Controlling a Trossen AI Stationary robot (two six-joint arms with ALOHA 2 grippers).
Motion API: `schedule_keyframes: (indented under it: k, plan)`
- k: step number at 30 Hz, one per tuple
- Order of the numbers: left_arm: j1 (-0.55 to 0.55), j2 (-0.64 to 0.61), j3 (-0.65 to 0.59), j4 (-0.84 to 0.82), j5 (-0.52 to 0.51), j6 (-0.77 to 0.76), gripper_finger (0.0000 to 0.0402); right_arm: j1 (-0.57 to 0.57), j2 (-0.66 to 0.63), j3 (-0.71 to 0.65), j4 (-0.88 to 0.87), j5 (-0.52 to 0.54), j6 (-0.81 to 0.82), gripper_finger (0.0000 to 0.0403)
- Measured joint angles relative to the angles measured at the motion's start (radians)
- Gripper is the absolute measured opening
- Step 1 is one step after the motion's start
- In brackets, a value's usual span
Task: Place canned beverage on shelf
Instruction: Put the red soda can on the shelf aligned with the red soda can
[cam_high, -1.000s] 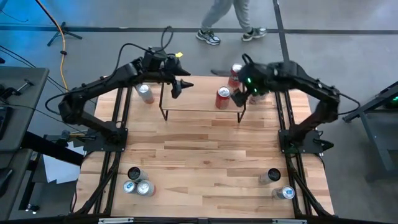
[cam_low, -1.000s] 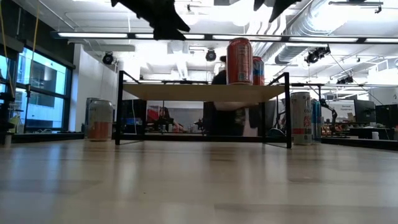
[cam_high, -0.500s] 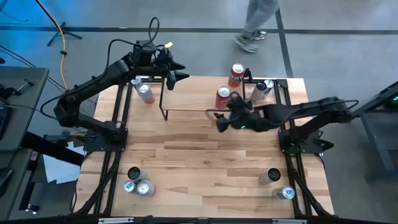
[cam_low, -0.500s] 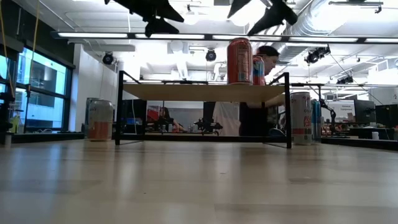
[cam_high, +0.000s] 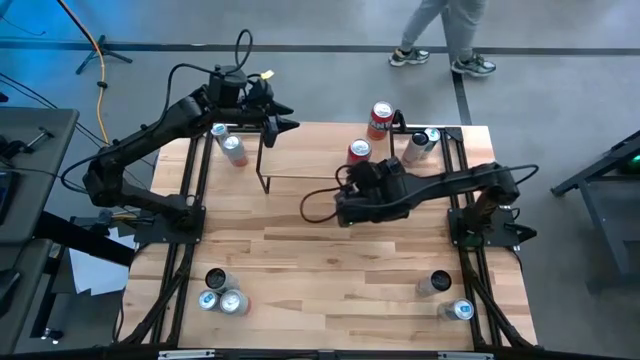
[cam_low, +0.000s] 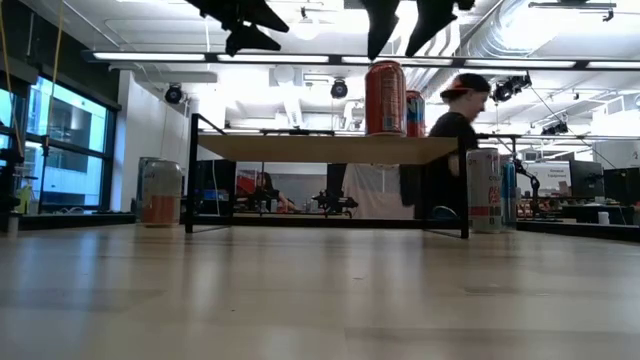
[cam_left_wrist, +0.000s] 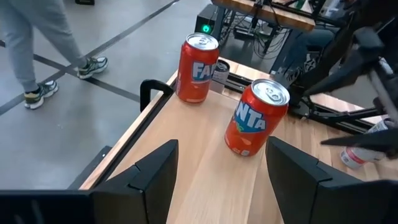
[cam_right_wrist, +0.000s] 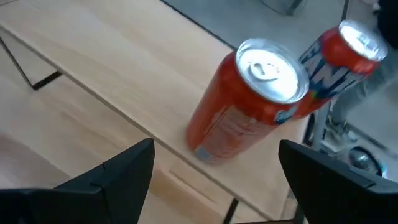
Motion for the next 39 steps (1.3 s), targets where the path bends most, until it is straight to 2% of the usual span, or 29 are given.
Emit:
schedule_keyframes:
  k: [5,10,17,24,29,32,35,37,39]
  plan:
    - [0.000,0.000,0.000,0.001,0.000,0.008,0.0204,0.047,-0.016,0.000,-0.004,0.006,-0.068,0.0330]
    - [0.000,0.000,0.000,0.001,0.000,0.018,0.0204,0.067,-0.017,0.000,0.013,0.000,0.007,0.0330]
    - [0.000,0.000,0.000,0.003,0.000,0.019,0.0204,0.045,-0.018,0.000,0.084,-0.019,0.016,0.0330]
    - [0.000,0.000,0.000,0.004,0.000,0.018,0.0204,0.014,-0.017,0.000,0.085,-0.166,-0.012,0.0335]
    - [0.000,0.000,0.000,0.004,0.000,0.000,0.0204,0.006,-0.017,0.000,0.089,-0.251,-0.071,0.0376]
    - [0.000,0.000,0.000,0.004,-0.002,0.000,0.0204,0.016,-0.021,0.000,0.010,-0.196,-0.054,0.0396]
    - [0.000,0.000,0.000,0.004,-0.004,-0.009,0.0204,0.050,-0.062,-0.028,-0.119,-0.104,0.077,0.0389]
    - [0.000,0.000,0.000,0.004,-0.004,-0.017,0.0204,0.093,-0.119,-0.116,-0.161,-0.056,0.192,0.0388]
    - [0.000,0.000,0.000,0.004,-0.004,-0.017,0.0204,0.138,-0.197,-0.241,-0.099,-0.058,0.289,0.0388]
